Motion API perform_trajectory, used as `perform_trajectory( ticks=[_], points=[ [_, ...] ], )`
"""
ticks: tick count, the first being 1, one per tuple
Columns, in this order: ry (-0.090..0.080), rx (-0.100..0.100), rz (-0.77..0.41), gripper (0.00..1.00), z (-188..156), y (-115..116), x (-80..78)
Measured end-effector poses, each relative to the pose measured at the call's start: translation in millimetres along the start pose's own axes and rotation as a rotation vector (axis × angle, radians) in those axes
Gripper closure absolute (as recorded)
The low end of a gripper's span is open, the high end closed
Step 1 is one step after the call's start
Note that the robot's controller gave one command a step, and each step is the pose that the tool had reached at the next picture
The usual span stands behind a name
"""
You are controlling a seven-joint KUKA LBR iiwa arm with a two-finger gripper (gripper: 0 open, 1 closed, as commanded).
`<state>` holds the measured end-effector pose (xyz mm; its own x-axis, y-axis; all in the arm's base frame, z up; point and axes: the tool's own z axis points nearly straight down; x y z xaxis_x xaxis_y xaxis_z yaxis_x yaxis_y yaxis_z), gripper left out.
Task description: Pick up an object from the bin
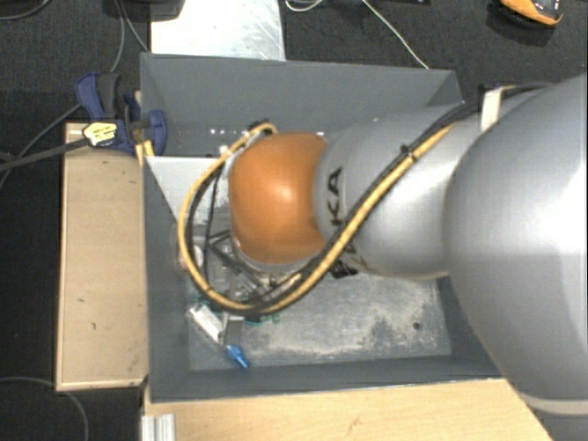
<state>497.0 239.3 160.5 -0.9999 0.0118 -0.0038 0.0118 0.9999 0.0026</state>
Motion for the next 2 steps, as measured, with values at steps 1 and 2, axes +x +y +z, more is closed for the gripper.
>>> perform_trajectory(
  ticks=[1,2],
  points=[
    [0.006,0.0,0.041,0.0,87.0,-6.4,-14.7],
    [0.0,-0.001,0.196,0.0,90.3,2.2,15.8]
  ],
)
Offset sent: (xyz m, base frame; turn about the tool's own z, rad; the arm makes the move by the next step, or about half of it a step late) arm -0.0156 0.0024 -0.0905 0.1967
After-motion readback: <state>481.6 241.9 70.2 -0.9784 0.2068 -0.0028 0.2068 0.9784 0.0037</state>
